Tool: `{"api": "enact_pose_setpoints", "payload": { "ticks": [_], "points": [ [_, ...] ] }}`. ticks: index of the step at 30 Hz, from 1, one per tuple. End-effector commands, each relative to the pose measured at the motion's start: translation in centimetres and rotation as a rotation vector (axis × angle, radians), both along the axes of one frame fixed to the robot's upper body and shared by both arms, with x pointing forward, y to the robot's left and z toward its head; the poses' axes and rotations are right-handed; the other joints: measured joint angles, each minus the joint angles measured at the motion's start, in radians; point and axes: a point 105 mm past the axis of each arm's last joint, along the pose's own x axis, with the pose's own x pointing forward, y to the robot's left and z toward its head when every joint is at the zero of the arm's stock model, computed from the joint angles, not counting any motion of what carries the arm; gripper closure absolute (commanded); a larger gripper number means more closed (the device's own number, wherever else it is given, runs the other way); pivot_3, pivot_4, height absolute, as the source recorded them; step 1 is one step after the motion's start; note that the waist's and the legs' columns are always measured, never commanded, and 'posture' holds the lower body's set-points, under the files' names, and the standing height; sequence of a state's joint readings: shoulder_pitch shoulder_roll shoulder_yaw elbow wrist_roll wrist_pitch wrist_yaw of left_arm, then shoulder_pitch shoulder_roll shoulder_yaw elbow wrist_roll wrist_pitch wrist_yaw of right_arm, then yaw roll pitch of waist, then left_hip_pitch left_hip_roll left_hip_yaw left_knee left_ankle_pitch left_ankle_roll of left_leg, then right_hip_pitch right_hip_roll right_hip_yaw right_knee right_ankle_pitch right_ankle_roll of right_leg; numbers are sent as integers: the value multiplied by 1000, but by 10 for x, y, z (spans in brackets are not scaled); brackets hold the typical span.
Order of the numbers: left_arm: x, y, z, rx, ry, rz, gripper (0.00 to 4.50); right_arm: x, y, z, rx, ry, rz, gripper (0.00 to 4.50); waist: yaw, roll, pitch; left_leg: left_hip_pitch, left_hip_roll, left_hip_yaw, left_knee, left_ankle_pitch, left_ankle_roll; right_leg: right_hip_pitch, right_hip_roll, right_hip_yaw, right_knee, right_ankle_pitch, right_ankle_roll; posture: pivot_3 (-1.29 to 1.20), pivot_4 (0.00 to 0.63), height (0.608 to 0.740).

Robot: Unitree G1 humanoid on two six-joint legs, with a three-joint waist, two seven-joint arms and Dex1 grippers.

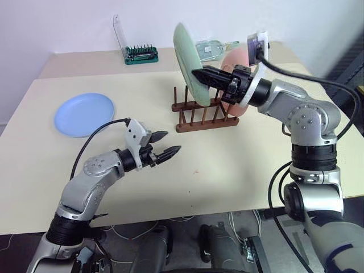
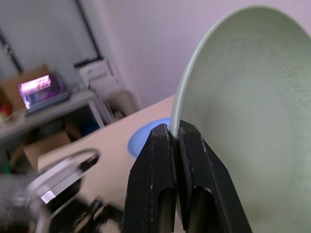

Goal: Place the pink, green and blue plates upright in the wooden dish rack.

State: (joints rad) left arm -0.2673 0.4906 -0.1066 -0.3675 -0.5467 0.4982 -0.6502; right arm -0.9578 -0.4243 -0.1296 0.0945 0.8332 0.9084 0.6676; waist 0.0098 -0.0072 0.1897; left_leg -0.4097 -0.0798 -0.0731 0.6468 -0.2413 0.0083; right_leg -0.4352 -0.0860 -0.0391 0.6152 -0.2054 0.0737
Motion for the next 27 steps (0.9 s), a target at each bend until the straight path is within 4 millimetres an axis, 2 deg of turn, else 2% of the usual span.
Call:
{"api": "enact_pose_setpoints", "payload": {
  "ticks": [1, 8, 14, 25, 27],
  "points": [
    [-10, -10, 9, -32, -32, -47, 1110, 5, -6, 23, 71, -15, -28, 4500, 0, 0, 0, 0, 0, 1, 0, 0, 0, 0, 0, 0, 0, 0, 0, 0, 150, 740],
    [-18, -15, 4, -13, -30, -68, 1110, 21, -14, 24, 104, 27, -100, 4500, 0, 0, 0, 0, 0, 2, 0, 0, 0, 0, 0, 1, 0, 1, 3, 0, 150, 740],
    [-18, -12, 4, -10, -27, -59, 1110, 24, -18, 24, 115, 41, -120, 4500, 0, 0, 0, 0, 1, 2, 1, 0, 0, 0, 2, 1, 0, 2, 3, 0, 150, 740],
    [-16, -10, 5, -3, -31, -58, 1110, 35, -28, 10, 108, 136, -164, 4500, 0, 0, 0, 0, 2, 3, 1, 0, 0, 0, 3, 2, 0, 2, 3, 0, 150, 740],
    [-16, -10, 5, -2, -33, -57, 1040, 36, -28, 8, 111, 141, -167, 3848, 0, 0, 0, 0, 2, 3, 1, 0, 0, 0, 3, 2, 0, 2, 3, 0, 150, 740]
  ]
}}
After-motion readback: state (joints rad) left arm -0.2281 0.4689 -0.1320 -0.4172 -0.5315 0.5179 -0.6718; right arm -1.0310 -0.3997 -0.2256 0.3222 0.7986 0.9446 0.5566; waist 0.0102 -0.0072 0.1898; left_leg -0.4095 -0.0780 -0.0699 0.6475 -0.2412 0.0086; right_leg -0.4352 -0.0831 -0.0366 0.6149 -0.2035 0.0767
